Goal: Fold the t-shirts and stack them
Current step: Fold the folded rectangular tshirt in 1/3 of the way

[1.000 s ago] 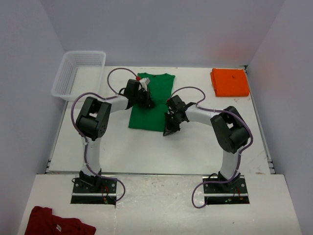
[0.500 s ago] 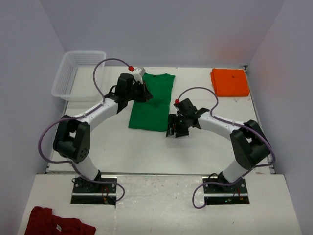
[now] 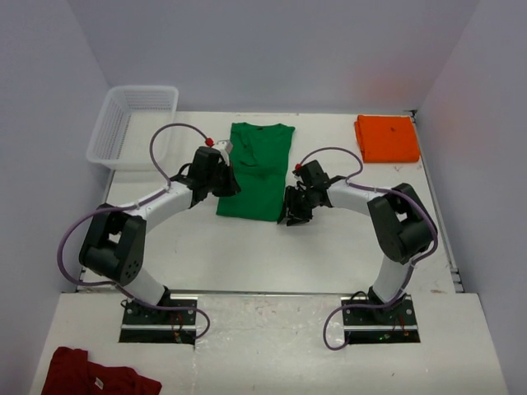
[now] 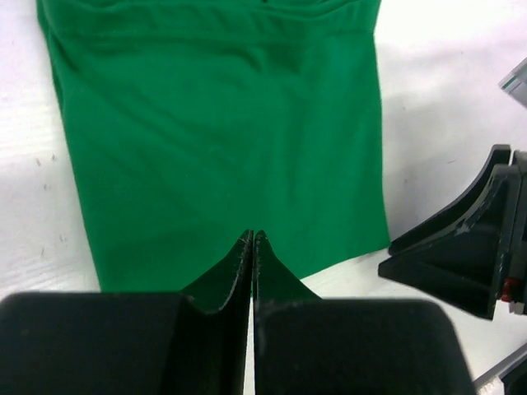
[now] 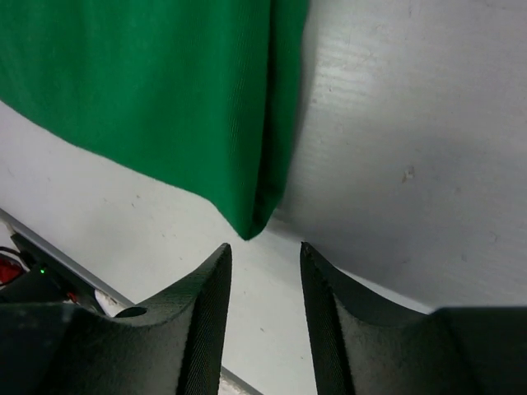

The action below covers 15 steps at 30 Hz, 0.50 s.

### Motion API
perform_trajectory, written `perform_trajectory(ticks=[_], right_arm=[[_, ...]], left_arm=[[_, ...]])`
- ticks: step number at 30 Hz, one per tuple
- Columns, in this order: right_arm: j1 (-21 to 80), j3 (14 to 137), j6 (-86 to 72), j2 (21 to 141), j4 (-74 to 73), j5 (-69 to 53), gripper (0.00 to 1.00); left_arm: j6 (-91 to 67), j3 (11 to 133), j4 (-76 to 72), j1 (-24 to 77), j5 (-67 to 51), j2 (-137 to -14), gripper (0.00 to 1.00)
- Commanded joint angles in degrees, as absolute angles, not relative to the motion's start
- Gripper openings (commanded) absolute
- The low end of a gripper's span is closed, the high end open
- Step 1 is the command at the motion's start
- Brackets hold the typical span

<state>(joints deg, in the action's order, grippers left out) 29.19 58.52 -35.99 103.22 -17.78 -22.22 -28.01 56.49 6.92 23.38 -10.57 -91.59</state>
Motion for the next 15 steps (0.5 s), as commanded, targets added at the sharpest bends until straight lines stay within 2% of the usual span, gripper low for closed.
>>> perform_trajectory(ticks=[1, 15], right_arm=[[28.7, 61.2, -37.2, 104.9, -16.3, -22.3, 0.4], [27.6, 64.9, -38.1, 109.2, -17.0, -21.5, 0.36]], left_arm=[[-28.8, 54.7, 5.9, 23.0, -8.3, -87.5, 0.0], [-27.9, 49.0, 6.8, 21.8, -5.3, -80.9, 0.0]])
